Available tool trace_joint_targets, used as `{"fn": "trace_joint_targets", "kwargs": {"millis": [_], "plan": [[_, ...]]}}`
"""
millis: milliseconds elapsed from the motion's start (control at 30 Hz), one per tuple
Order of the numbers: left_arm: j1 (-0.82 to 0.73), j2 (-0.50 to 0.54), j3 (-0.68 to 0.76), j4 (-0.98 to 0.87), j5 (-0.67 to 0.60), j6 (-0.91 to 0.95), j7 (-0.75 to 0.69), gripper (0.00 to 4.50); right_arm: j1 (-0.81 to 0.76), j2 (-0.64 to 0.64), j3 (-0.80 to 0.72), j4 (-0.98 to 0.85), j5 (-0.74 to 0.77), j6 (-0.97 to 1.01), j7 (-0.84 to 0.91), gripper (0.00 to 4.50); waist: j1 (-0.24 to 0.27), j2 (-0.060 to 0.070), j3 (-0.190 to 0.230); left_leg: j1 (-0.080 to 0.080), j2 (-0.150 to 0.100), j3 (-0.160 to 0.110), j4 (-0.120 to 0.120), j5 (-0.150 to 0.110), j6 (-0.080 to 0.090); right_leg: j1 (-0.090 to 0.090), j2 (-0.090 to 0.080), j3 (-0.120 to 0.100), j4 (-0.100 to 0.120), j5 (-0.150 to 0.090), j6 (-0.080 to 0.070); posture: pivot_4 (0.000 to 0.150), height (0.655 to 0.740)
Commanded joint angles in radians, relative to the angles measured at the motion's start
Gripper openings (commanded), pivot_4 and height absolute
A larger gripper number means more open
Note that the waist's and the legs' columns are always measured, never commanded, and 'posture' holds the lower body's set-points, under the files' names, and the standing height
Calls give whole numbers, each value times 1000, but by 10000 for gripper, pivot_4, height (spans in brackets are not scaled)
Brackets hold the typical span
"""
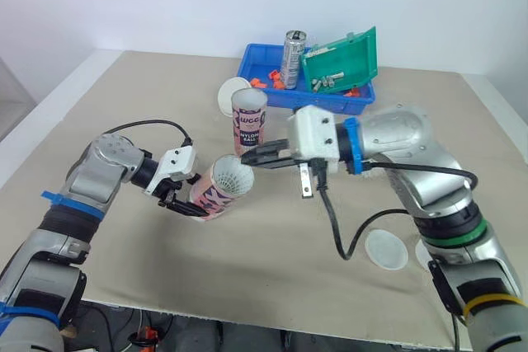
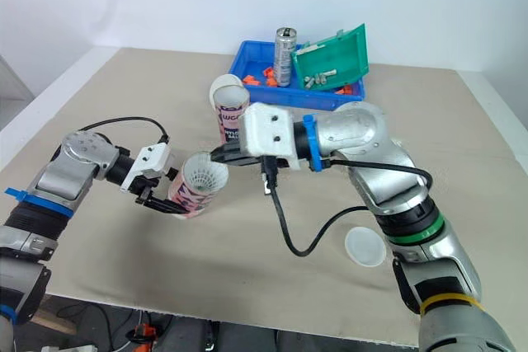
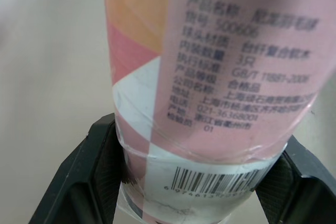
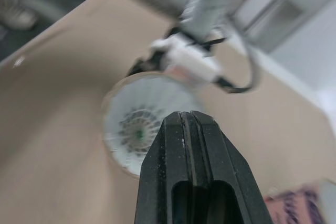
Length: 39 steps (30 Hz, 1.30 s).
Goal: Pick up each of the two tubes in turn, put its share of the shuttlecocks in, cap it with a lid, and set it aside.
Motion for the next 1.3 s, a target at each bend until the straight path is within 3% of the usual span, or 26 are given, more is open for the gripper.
{"fn": "trace_joint_targets", "kwargs": {"millis": [33,167,367,600,767,867,1100,1267,1300], "plan": [[5,0,-39,50,64,4,13,29233,-59,13,65,42,-63,-89,90,124,-1,0,0,0,0,0,0,0,0,0,0,0,0,0,0,1500,7061],[-8,-12,-45,70,69,-3,13,29233,-134,62,143,164,-126,-214,191,124,-5,1,0,1,0,0,0,0,0,0,0,0,1,1,0,1500,7061],[1,-16,-32,49,52,18,14,29233,-312,224,248,483,-300,-404,207,124,-2,1,0,2,2,0,0,1,-1,0,1,-1,3,1,-2,1500,7061],[27,-6,-12,19,45,39,21,29233,-400,324,269,643,-380,-523,215,124,-4,0,1,1,2,0,0,1,-2,0,1,-3,6,3,-6,1500,7061],[34,-10,1,9,43,45,31,29233,-417,359,206,637,-309,-479,265,124,-4,0,1,1,3,-2,0,4,-6,0,3,-4,15,-2,-3,1500,7061],[39,-11,10,6,39,43,36,29233,-405,326,117,543,-164,-332,352,124,-3,-1,2,1,4,-3,0,5,-8,0,4,-4,16,-3,-2,1500,7061],[55,-31,45,-28,6,41,48,29233,-392,20,38,372,138,-133,394,124,0,-3,3,0,3,-4,0,6,-10,0,0,-6,15,-3,-4,1500,7061],[53,-73,104,-100,-73,76,69,29233,-309,-165,-35,345,177,-59,389,124,0,-4,4,-1,1,-1,0,5,-10,-3,-4,-6,13,-1,-9,1500,7061],[55,-82,114,-116,-88,88,76,29233,-290,-184,-50,338,171,-40,387,3158,-1,-5,5,-3,1,-1,0,5,-10,-3,-4,-6,13,-2,-8,1500,7061]]}}
